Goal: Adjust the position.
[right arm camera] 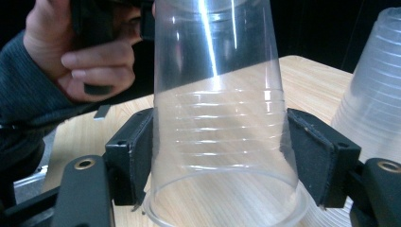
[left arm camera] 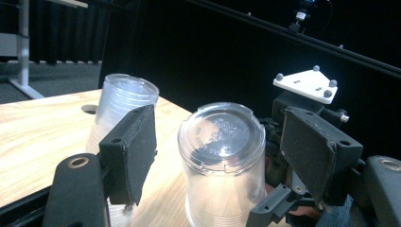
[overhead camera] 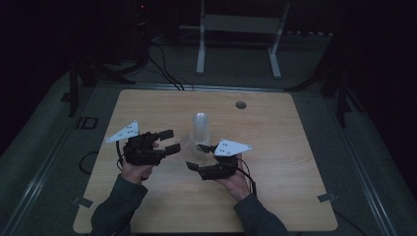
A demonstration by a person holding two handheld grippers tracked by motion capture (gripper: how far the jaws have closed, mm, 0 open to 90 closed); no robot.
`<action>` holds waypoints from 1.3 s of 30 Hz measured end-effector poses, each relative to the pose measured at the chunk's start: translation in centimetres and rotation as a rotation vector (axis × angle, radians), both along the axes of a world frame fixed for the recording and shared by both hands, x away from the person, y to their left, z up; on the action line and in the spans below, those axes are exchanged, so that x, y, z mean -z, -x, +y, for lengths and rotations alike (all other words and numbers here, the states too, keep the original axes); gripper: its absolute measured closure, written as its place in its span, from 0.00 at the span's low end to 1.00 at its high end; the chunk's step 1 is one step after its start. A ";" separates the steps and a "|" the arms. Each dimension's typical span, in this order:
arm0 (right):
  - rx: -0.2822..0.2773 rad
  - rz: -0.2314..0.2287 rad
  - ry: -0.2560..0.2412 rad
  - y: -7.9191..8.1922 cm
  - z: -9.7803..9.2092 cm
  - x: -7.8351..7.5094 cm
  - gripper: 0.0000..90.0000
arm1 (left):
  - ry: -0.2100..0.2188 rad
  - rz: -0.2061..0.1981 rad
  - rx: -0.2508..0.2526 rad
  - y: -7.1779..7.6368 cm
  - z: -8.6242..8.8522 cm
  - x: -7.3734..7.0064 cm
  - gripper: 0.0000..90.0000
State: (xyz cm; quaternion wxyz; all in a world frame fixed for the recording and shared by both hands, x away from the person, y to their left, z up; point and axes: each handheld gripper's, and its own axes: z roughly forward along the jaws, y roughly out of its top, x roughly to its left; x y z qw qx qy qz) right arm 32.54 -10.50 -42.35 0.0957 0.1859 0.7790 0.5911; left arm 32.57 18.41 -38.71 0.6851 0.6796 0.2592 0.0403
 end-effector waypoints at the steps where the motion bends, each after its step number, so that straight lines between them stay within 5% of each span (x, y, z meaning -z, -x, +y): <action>1: 0.002 -0.001 0.005 0.0 -0.1 0.0 0.32 | -0.002 -0.002 -0.004 0.0 0.2 -0.1 0.31; 12: 0.020 -0.010 0.052 -0.2 -0.6 -0.4 0.32 | -0.025 -0.010 -0.038 0.0 0.9 -0.3 0.31; 23: 0.019 -0.042 0.125 -0.3 -0.5 -1.0 0.32 | -0.101 -0.017 -0.064 0.1 0.7 -0.3 0.32; 39: 0.027 -0.069 0.198 -0.5 -0.9 -1.6 0.32 | -0.107 -0.029 -0.081 0.3 1.2 -0.7 0.33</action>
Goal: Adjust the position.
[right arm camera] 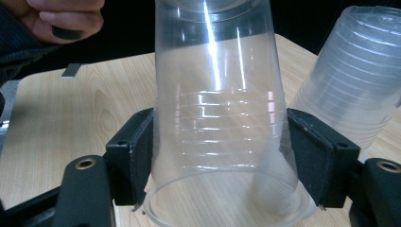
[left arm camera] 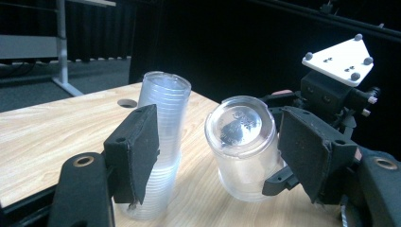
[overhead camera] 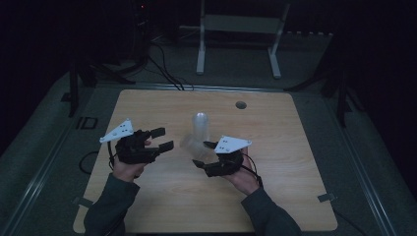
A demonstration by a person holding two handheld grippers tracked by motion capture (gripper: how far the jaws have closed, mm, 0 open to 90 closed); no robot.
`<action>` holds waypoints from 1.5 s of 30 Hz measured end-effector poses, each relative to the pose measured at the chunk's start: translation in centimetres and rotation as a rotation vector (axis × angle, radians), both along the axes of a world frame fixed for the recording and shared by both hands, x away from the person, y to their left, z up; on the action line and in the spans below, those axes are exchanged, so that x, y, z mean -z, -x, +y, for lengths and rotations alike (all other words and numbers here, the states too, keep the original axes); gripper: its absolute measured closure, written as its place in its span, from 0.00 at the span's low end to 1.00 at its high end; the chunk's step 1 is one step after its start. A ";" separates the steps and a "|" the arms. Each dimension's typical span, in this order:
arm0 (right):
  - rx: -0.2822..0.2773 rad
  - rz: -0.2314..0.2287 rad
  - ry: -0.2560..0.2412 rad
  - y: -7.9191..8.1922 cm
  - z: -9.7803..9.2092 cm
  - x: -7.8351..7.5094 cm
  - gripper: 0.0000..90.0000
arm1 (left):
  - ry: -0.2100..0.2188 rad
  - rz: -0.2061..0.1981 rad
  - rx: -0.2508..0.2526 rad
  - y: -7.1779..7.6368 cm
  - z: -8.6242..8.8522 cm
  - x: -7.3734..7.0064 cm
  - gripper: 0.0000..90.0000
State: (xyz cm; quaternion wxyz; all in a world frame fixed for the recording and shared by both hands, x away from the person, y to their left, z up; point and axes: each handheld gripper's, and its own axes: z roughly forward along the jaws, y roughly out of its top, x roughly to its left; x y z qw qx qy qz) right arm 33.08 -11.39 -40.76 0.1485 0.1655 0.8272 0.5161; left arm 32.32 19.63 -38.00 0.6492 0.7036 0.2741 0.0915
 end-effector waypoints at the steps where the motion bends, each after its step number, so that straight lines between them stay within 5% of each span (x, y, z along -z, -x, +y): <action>1: 0.001 -0.003 0.006 0.0 0.0 0.0 0.32 | -0.004 -0.002 -0.003 0.0 0.0 -0.1 0.33; 13: 0.008 -0.014 0.055 -0.2 -0.1 -0.1 0.32 | -0.049 -0.019 -0.023 0.3 0.3 -0.4 0.35; 26: 0.026 -0.003 0.108 -0.6 -0.3 -0.3 0.33 | -0.143 -0.029 -0.016 0.6 -0.1 -0.9 0.30; 40: 0.008 -0.003 0.153 -0.7 -0.2 -0.6 0.33 | -0.179 -0.035 -0.002 0.7 -0.1 -1.2 0.30; 45: -0.004 -0.002 0.176 -0.8 -0.2 -0.8 0.33 | -0.246 -0.021 0.014 0.6 -0.2 -0.9 0.30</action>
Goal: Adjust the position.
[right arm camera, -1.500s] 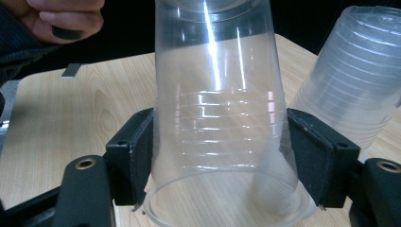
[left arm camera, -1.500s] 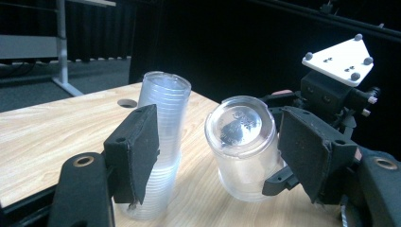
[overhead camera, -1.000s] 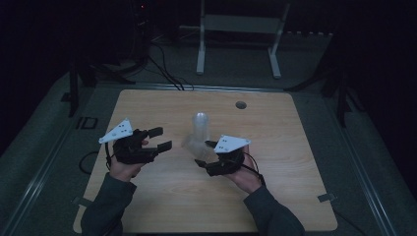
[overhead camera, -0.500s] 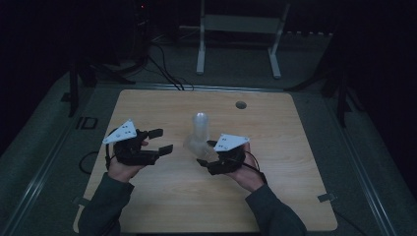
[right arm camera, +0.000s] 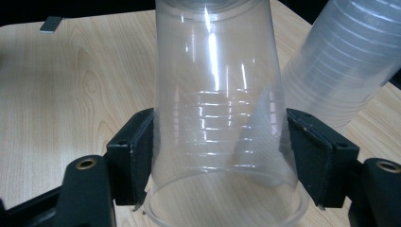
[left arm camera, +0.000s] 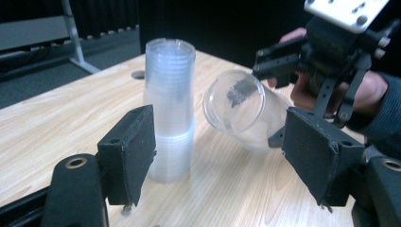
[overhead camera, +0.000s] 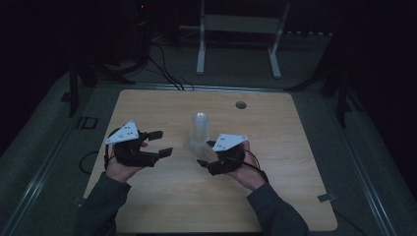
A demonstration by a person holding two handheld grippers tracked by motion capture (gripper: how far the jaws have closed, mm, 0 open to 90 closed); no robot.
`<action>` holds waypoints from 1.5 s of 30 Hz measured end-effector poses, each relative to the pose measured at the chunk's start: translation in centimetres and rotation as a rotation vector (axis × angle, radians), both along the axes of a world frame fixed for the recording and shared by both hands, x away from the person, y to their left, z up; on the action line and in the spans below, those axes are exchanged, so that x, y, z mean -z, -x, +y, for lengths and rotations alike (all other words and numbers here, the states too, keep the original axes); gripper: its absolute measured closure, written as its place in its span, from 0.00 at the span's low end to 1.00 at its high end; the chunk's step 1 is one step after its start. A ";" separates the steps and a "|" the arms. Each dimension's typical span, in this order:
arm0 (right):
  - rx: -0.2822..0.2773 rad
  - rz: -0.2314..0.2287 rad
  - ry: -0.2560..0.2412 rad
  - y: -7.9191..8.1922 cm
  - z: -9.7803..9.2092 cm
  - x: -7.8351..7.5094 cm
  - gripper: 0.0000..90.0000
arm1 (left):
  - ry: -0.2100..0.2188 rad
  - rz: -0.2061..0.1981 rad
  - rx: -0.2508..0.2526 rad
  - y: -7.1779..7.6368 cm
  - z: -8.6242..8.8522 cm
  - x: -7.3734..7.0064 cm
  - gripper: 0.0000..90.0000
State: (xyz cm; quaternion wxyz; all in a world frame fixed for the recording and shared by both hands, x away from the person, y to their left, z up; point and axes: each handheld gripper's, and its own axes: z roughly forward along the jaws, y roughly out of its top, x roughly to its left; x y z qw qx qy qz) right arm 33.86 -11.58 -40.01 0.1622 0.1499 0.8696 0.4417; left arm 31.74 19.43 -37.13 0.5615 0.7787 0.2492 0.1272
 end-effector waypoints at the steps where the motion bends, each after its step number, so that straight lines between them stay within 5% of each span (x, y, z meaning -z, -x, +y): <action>1: -0.001 0.001 0.001 0.0 0.1 0.0 0.33 | -0.011 -0.001 0.001 0.0 0.0 0.0 0.30; 21: -0.035 -0.009 0.084 -0.2 0.9 -0.9 0.33 | -0.127 0.005 0.021 -0.3 -0.3 -0.5 0.30; 33: -0.049 -0.019 0.137 -0.1 1.1 -1.3 0.33 | -0.244 -0.003 0.038 -0.1 -0.7 -1.0 0.30; 45: -0.064 -0.033 0.181 0.1 1.6 -1.4 0.33 | -0.290 -0.012 0.064 -0.1 -1.3 -1.6 0.30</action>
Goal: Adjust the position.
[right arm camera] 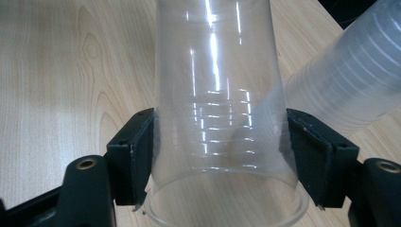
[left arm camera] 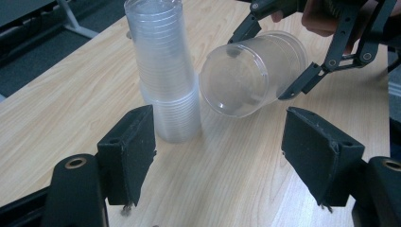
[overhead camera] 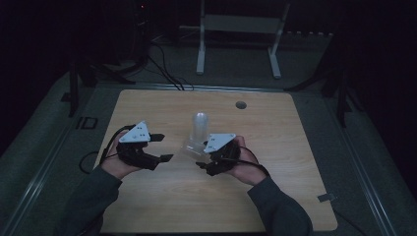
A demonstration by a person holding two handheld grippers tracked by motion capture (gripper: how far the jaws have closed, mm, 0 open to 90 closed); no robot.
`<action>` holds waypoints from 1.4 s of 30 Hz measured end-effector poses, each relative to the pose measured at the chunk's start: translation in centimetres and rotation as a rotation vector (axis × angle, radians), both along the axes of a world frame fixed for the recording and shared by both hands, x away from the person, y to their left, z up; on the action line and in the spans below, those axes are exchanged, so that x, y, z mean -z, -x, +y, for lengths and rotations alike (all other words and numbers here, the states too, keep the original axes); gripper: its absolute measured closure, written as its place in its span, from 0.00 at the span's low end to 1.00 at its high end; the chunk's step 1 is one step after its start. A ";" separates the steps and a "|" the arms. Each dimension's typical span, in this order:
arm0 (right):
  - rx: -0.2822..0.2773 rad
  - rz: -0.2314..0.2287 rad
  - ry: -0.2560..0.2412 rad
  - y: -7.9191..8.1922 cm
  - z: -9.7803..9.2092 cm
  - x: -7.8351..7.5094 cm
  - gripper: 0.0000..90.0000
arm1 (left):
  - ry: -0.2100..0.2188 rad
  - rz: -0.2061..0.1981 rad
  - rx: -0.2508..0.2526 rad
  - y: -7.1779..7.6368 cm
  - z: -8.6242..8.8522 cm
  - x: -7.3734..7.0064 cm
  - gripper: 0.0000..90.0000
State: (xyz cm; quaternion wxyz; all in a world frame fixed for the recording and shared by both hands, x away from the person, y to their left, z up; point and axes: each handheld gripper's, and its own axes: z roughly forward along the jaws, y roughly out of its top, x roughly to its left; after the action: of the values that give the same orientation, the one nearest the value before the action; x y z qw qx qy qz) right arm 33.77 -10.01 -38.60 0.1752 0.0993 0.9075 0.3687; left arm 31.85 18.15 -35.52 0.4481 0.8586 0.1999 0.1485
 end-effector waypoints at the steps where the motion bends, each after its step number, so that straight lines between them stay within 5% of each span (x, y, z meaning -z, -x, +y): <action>1: 0.000 0.001 0.004 0.0 0.0 0.0 0.33 | -0.005 -0.001 -0.001 0.0 -0.1 -0.1 0.30; 42: -0.039 -0.014 0.124 0.1 1.1 0.3 0.35 | -0.270 -0.023 0.100 -0.2 -3.6 0.1 0.29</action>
State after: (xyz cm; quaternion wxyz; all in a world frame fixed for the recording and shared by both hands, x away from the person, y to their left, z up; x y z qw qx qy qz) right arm 33.69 -8.93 -38.92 0.1801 0.0680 0.9291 0.3158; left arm 32.03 14.57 -35.59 0.3375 0.9182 0.1300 0.1613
